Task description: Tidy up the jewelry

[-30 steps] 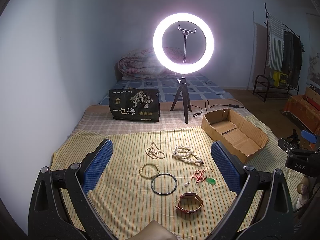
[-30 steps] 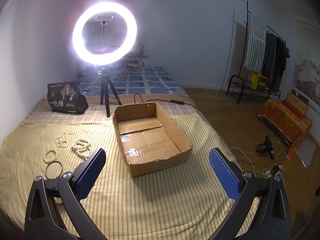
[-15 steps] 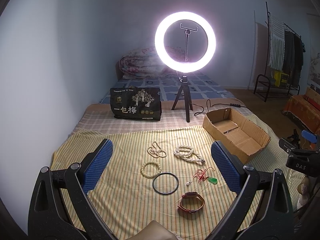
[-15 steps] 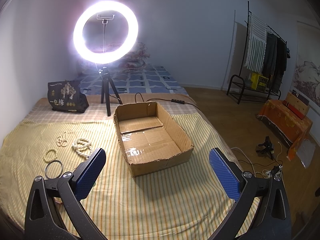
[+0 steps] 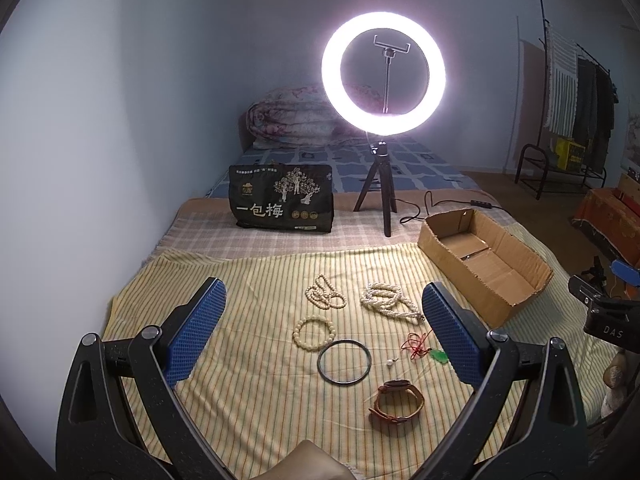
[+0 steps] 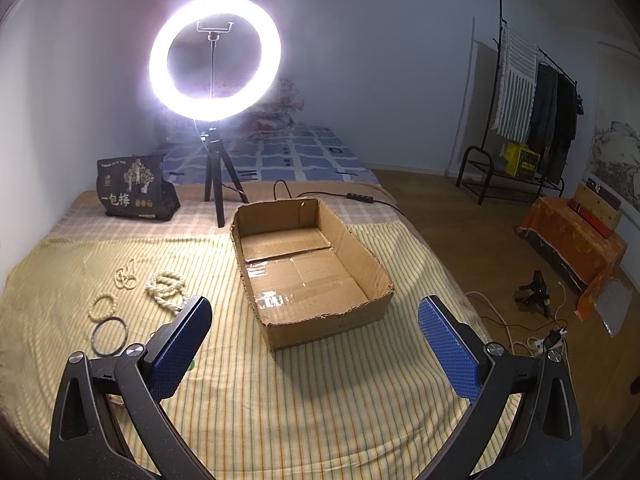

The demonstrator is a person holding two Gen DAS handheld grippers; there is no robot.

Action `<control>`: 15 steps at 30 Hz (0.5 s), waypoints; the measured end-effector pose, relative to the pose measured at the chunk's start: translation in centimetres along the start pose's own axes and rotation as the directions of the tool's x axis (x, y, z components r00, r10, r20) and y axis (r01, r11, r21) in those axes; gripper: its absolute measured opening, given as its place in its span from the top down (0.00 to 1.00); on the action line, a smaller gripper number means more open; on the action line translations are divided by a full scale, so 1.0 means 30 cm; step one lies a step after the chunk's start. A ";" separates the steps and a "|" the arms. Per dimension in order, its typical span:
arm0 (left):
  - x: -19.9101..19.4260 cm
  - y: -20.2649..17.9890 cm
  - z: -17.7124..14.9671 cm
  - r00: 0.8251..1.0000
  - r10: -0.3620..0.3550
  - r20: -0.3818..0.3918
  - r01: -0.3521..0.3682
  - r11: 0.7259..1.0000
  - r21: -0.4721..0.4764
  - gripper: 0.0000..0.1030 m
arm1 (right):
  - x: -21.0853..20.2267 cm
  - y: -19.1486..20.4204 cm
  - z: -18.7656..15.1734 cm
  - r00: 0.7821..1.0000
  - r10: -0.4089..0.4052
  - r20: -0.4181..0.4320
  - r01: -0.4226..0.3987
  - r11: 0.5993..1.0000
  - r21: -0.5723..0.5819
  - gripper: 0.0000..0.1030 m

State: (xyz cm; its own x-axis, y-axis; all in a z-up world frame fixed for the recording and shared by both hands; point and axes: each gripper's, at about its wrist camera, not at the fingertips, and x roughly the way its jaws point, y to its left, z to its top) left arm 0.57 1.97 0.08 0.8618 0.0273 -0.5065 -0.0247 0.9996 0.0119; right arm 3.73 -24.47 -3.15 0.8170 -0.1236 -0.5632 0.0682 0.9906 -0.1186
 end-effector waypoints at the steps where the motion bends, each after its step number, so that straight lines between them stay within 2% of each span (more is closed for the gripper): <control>1: 0.003 0.004 0.000 1.000 0.004 -0.003 -0.004 1.000 -0.002 0.02 | 0.006 0.005 0.002 1.000 0.008 -0.006 -0.008 1.000 -0.001 0.01; 8: 0.054 0.056 -0.011 0.999 0.025 -0.041 -0.026 0.999 -0.023 0.02 | 0.038 0.048 -0.010 0.996 0.065 -0.057 -0.067 0.997 -0.034 0.01; 15: 0.120 0.138 -0.016 0.995 0.017 -0.099 -0.025 0.997 -0.073 0.02 | 0.076 0.111 -0.033 0.981 0.170 -0.094 -0.178 0.981 -0.081 0.01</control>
State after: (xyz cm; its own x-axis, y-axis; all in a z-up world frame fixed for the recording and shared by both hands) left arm 3.33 6.19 -2.12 0.8070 0.0442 -0.5889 -0.0829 0.9958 -0.0388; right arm 5.26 -21.52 -5.65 0.7590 0.0417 -0.6498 -0.1248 0.9888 -0.0824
